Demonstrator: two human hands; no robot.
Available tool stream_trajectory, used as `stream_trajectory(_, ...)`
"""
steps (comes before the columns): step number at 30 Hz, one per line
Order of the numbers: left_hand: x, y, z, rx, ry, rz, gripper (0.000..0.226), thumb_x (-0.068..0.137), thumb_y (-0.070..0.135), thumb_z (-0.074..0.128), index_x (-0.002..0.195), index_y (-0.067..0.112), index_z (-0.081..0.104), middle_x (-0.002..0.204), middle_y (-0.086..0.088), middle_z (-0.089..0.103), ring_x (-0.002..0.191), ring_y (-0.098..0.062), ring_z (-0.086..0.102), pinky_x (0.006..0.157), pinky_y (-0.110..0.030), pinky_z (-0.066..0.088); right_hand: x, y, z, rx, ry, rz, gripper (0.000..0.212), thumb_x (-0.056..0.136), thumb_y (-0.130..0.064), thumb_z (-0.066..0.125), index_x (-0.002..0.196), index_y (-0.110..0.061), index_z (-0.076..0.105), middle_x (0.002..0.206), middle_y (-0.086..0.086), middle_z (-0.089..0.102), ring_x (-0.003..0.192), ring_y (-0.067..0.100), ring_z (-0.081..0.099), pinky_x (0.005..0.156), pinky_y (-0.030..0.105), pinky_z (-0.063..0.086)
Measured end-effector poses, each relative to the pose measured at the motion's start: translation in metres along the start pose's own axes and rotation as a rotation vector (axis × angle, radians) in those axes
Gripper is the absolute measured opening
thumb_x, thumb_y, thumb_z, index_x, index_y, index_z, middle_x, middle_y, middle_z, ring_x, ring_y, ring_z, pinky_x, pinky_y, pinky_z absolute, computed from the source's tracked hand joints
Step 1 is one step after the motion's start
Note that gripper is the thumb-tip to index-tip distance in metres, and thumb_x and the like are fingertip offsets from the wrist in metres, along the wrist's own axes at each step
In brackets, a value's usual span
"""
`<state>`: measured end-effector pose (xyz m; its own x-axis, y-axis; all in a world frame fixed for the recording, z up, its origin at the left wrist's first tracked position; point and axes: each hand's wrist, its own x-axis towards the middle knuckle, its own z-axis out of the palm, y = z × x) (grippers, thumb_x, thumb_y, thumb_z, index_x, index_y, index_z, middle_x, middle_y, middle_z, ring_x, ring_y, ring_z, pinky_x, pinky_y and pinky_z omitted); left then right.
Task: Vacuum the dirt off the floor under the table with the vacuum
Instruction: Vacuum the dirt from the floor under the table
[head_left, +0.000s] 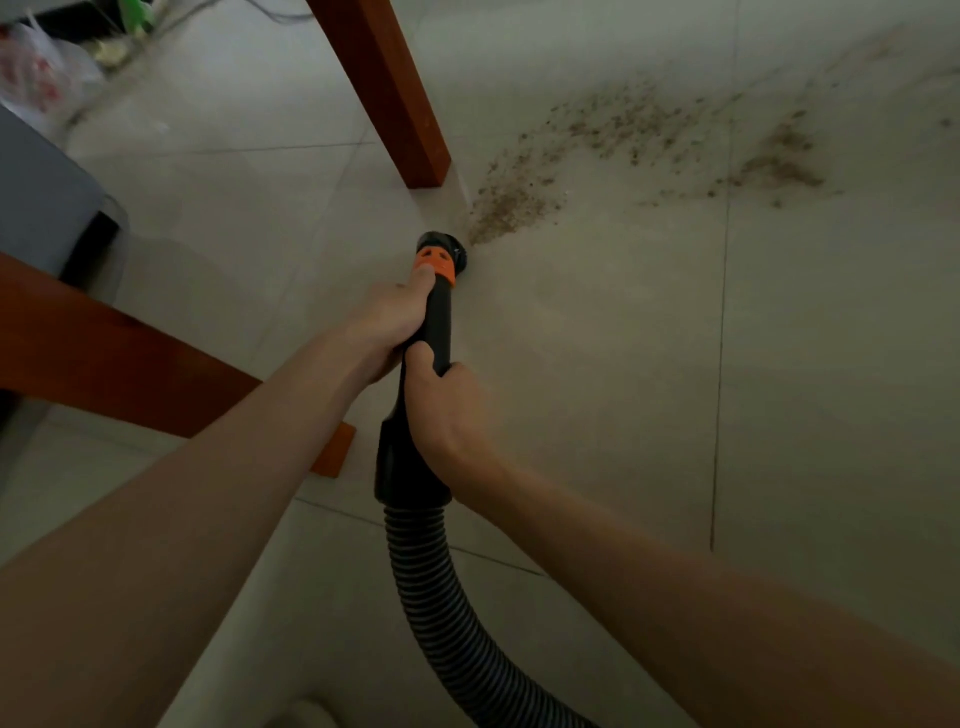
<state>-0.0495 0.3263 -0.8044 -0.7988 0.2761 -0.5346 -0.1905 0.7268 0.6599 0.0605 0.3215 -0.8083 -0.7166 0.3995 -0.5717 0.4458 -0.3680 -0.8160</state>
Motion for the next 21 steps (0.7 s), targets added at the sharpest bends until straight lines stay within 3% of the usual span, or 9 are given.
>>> stream_trajectory(3, -0.003, 0.005, 0.008, -0.01, -0.022, 0.011, 0.046, 0.099, 0.04, 0.037, 0.118, 0.001, 0.052, 0.113, -0.017, 0.061, 0.076, -0.02, 0.057, 0.059, -0.026, 0.045, -0.003, 0.0, -0.006, 0.01, 0.024, -0.015, 0.034, 0.096, -0.044, 0.034, 0.092, -0.014, 0.048, 0.073, 0.001, 0.051, 0.059, 0.014, 0.052, 0.049, 0.025, 0.04)
stream_trajectory(11, 0.003, 0.012, 0.015, -0.053, -0.031, 0.007, 0.046, 0.1, 0.041, 0.035, 0.114, 0.001, 0.053, 0.107, -0.015, 0.06, 0.072, -0.018, 0.056, 0.061, -0.026, 0.046, 0.004, -0.002, -0.012, -0.005, 0.071, -0.033, 0.037, 0.096, -0.047, 0.035, 0.091, -0.014, 0.051, 0.07, 0.0, 0.053, 0.056, 0.013, 0.053, 0.048, 0.023, 0.038)
stream_trajectory(16, 0.01, 0.012, 0.015, -0.053, -0.002, 0.01, 0.047, 0.1, 0.04, 0.036, 0.117, 0.001, 0.054, 0.11, -0.017, 0.062, 0.086, -0.025, 0.057, 0.073, -0.032, 0.047, 0.012, 0.001, -0.011, 0.0, 0.097, -0.047, 0.042, 0.097, -0.05, 0.035, 0.088, -0.013, 0.054, 0.07, 0.0, 0.056, 0.057, 0.013, 0.055, 0.049, 0.023, 0.041)
stream_trajectory(21, 0.019, 0.013, 0.015, -0.032, 0.013, 0.001, 0.049, 0.099, 0.043, 0.037, 0.116, 0.001, 0.055, 0.112, -0.017, 0.064, 0.087, -0.026, 0.059, 0.073, -0.032, 0.049, 0.02, 0.001, -0.011, -0.031, 0.114, -0.052, 0.046, 0.097, -0.05, 0.034, 0.086, -0.011, 0.055, 0.068, 0.0, 0.055, 0.055, 0.013, 0.054, 0.048, 0.023, 0.04)
